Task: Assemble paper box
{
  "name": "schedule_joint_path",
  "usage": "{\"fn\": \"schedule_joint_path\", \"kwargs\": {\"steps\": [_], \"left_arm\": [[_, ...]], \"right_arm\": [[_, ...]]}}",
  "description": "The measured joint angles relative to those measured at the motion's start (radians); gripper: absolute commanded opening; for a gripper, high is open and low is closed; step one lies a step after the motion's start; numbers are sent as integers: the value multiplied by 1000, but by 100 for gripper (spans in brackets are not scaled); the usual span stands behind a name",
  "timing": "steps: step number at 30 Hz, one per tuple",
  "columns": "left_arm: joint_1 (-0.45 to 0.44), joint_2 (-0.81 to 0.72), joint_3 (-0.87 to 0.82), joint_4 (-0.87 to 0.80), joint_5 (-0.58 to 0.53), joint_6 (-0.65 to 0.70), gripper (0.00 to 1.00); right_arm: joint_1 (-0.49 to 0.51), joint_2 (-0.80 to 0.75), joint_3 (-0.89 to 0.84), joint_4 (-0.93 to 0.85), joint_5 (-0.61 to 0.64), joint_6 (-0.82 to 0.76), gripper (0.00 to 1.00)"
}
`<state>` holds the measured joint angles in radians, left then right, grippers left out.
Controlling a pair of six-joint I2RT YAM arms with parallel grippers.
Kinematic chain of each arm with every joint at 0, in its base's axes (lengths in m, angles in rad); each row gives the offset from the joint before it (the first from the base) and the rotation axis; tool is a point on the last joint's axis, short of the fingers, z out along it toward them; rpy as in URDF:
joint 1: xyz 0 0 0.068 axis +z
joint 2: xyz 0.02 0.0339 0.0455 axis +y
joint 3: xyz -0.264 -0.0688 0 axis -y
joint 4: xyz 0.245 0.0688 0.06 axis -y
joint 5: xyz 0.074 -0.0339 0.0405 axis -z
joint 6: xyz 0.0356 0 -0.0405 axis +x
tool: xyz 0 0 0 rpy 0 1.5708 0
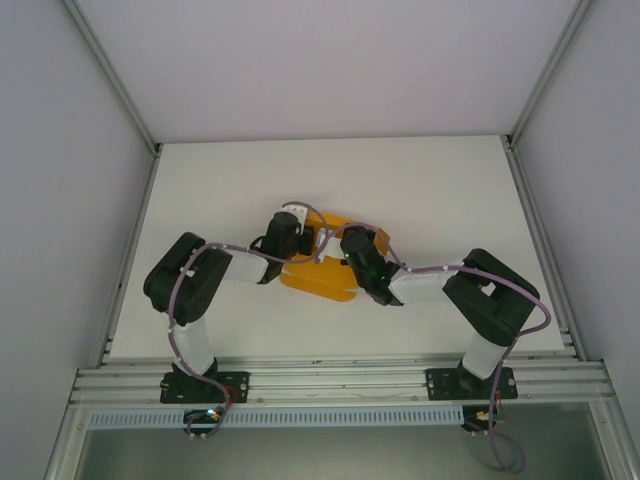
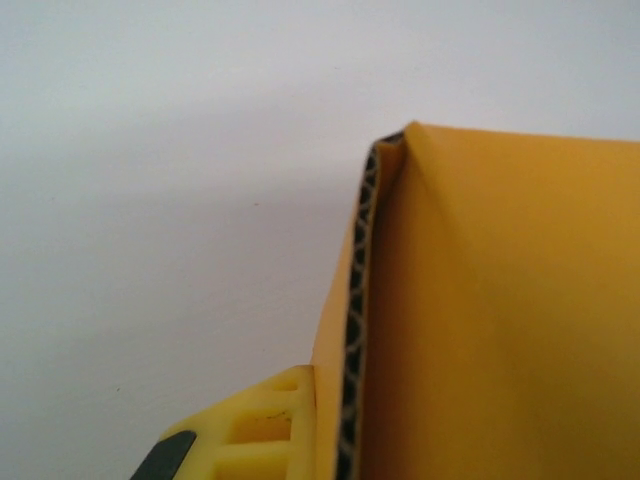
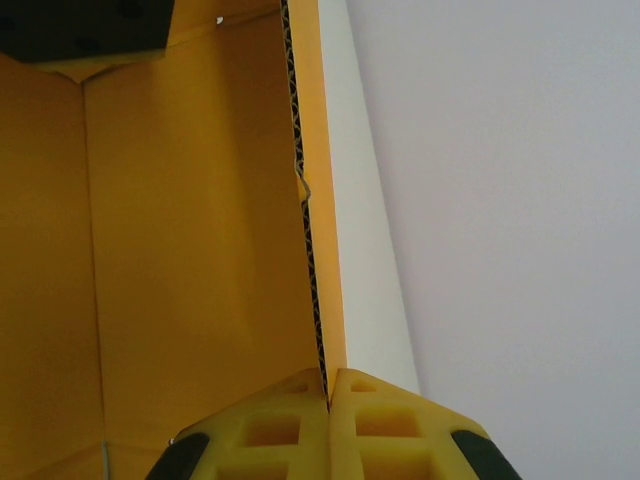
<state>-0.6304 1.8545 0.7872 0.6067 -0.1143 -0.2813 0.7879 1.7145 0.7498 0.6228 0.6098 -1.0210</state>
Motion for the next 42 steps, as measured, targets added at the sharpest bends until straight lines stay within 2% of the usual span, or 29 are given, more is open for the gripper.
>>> {"fn": "schedule_joint_path", "kwargs": {"steps": [7, 12, 13, 18, 27, 28, 32, 33, 34, 37, 40, 42], "left_arm": [[-42, 8, 25, -41, -135, -44, 0], [-36, 9, 6, 0, -108, -43, 0], [-32, 9, 0, 10, -93, -41, 8], [-6, -18, -29, 21, -37, -44, 32], [17, -56, -39, -2, 3, -38, 42], [18, -56, -35, -9, 7, -36, 38], [17, -56, -13, -36, 32, -23, 1], [13, -55, -8, -47, 32, -2, 0], [12, -55, -7, -48, 31, 13, 0], [12, -55, -7, -48, 31, 28, 0], [12, -56, -7, -48, 27, 29, 0], [16, -59, -8, -48, 24, 28, 0]], "right_arm": [[0, -1, 15, -29, -15, 23, 0], [-5, -1, 16, -31, -17, 31, 0], [-5, -1, 16, -32, -18, 31, 0], [-5, -3, 17, -37, -18, 34, 0], [-5, -2, 21, -40, -18, 33, 0], [-5, -2, 22, -42, -18, 34, 0], [-5, -1, 26, -49, -19, 34, 0], [-5, 0, 27, -48, -19, 34, 0], [-5, 1, 31, -50, -18, 36, 3], [-6, -1, 32, -56, -19, 60, 20], [-6, -11, 32, -84, -38, 103, 55], [-6, -43, 21, -117, -50, 135, 64]]}}
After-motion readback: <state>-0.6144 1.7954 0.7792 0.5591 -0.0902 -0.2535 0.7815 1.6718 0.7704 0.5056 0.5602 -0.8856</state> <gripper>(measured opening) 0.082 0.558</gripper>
